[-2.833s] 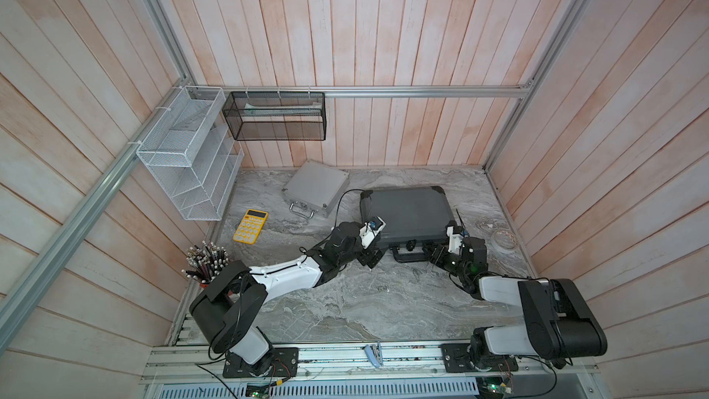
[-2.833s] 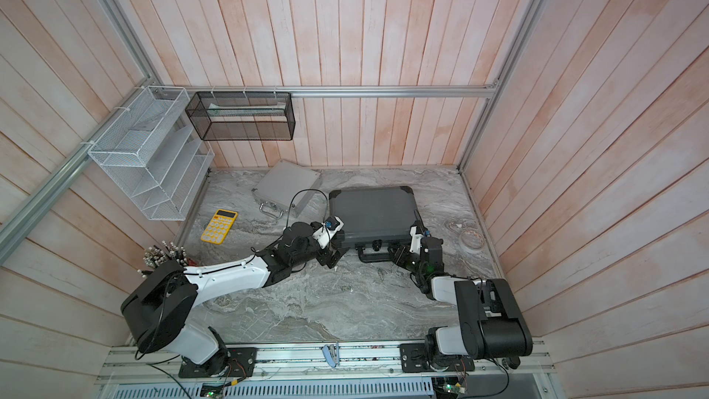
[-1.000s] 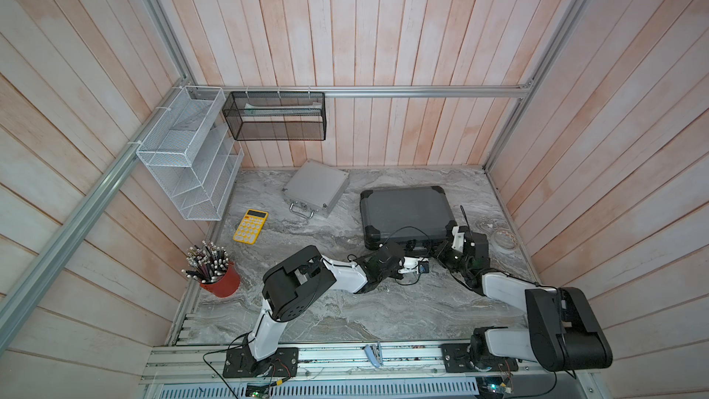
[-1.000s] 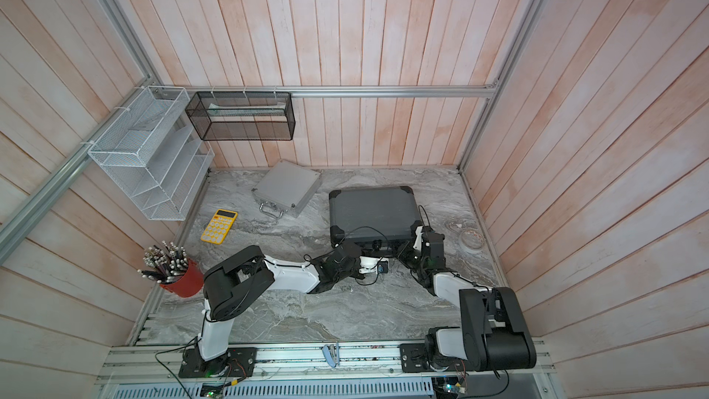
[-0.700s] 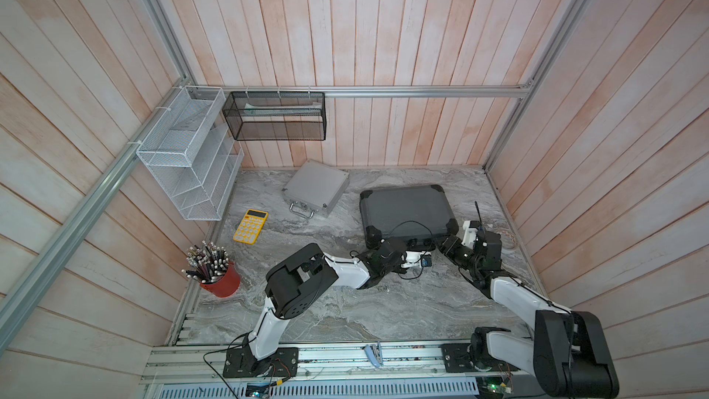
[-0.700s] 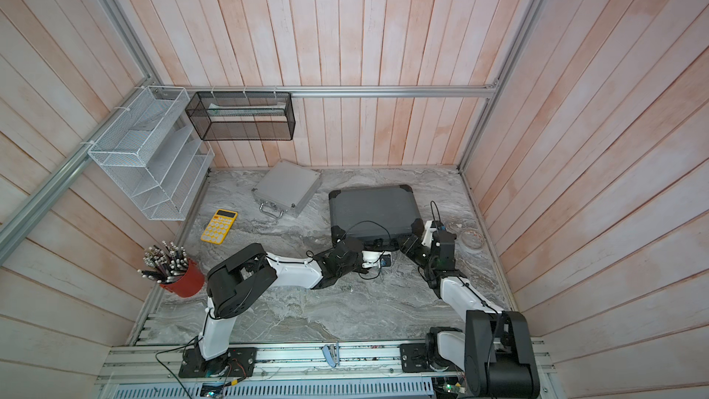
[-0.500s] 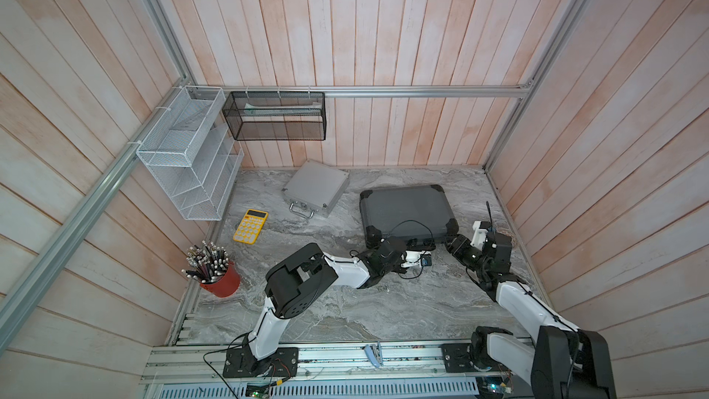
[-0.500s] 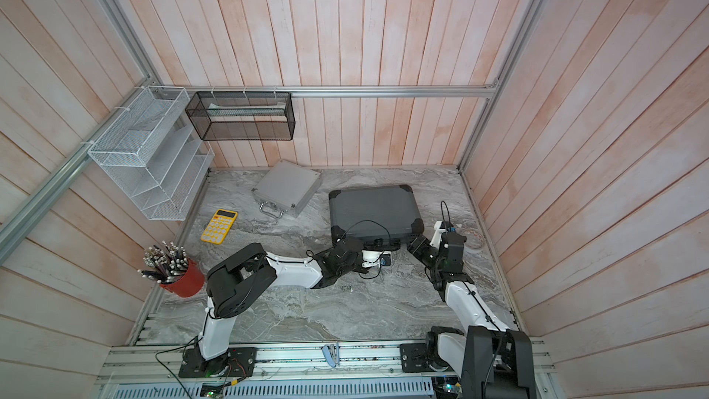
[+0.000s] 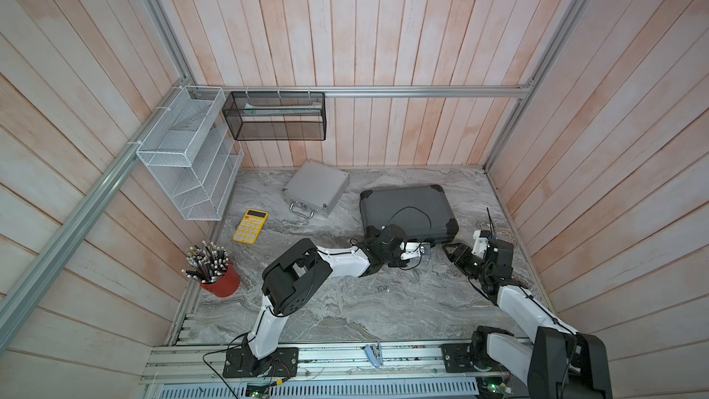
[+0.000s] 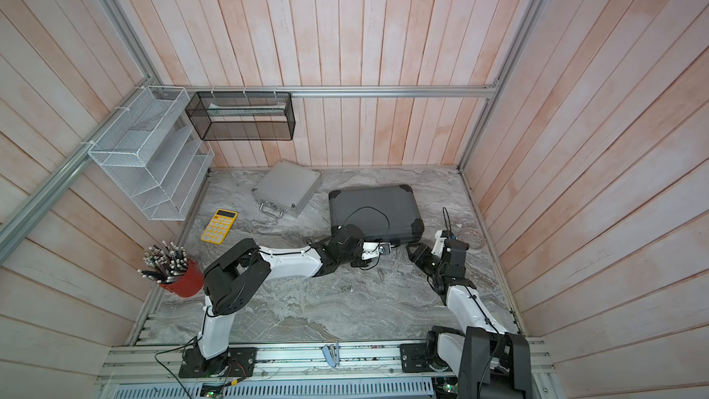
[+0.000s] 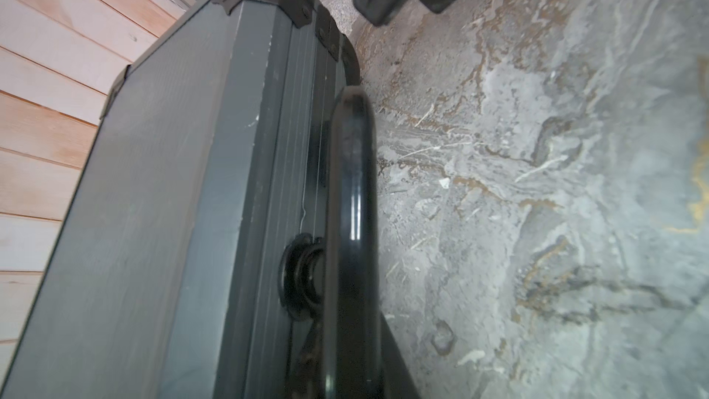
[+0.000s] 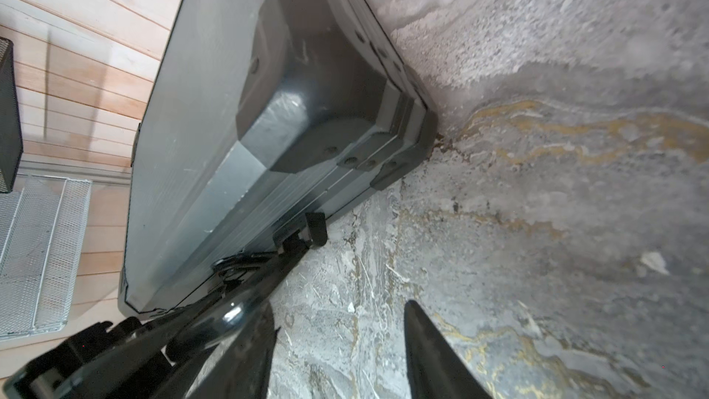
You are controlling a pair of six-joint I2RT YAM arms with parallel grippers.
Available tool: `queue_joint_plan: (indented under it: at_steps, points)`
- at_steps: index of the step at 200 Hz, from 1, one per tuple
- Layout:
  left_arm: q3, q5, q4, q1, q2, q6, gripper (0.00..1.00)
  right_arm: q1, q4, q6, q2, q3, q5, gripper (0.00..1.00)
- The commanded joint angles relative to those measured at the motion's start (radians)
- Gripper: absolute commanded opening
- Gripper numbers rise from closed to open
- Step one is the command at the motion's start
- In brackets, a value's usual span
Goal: Open the poker set cases
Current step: Pick up the poker set case from the center of the board.
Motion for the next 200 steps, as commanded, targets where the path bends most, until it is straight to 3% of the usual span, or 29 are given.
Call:
queue_joint_plan:
  at_steps: [1,58,127,200]
  points:
    - [0.085,0.038,-0.010,0.032,-0.017,-0.087,0.00,-0.004,0.037,-0.009,0.029,-0.028,-0.052,0.54]
    - [0.238,0.123,-0.121,0.055,-0.017,-0.105,0.00,0.067,0.136,0.014,0.085,-0.020,-0.088,0.54]
    - [0.412,0.187,-0.207,0.066,-0.001,-0.158,0.00,0.124,0.416,0.182,0.128,-0.067,-0.101,0.54]
    - [0.505,0.209,-0.217,0.075,-0.004,-0.243,0.00,0.140,0.466,0.221,0.111,-0.065,-0.086,0.55]
